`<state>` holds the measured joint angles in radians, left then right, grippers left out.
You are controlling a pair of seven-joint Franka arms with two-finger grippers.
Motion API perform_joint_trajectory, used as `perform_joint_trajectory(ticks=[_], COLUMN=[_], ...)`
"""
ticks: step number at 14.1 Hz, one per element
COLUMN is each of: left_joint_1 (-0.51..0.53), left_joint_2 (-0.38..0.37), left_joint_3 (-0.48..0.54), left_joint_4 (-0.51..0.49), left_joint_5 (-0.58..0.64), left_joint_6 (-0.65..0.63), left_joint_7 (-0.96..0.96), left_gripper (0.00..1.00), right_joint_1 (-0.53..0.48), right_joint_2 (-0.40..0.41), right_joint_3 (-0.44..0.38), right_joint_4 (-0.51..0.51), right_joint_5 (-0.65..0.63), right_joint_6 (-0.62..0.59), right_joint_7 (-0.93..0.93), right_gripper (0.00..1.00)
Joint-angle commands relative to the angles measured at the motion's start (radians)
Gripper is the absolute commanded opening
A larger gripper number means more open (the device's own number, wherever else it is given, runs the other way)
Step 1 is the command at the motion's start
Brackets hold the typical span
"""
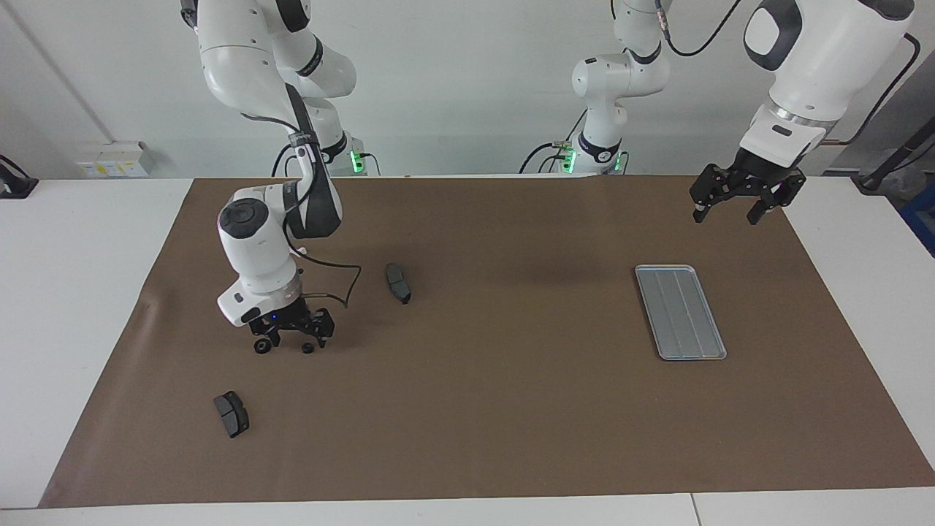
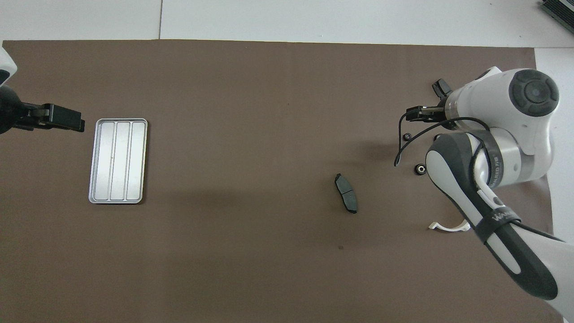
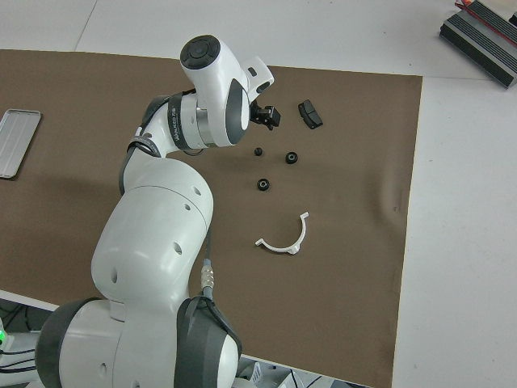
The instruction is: Place bearing gear from tray to pile
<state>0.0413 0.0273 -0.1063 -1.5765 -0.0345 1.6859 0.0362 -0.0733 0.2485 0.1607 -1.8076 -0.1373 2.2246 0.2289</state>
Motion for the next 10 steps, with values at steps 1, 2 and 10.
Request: perform_joint_trajectory(ticks=[1, 2, 10], left_joint_1=[0.0, 0.0, 0.0], left_joint_2=[-0.032, -0.032, -0.032], left_joint_3=[0.004, 0.004, 0.004], left_joint_4=[-0.037, -0.039, -0.039], left_joint_5=[0.002, 0.002, 0.002], left_joint_6=[0.018, 0.018, 0.018], left_joint_7=[0.001, 0.001, 0.002], left_gripper=[1.0, 1.0, 1.0], right_joint_1=[-0.008, -0.01, -0.002], right_joint_2=[-0.044, -0.078, -0.271], right_joint_3=[0.005, 0.005, -0.049], right_joint_4=[0.094, 0.102, 0.125], right_joint_5=[0.008, 0.01, 0.063], right_joint_6=[-0.147, -0.187, -0.448], right_joint_7=[-0.008, -0.008, -0.013], right_gripper=[1.0, 1.0, 1.0])
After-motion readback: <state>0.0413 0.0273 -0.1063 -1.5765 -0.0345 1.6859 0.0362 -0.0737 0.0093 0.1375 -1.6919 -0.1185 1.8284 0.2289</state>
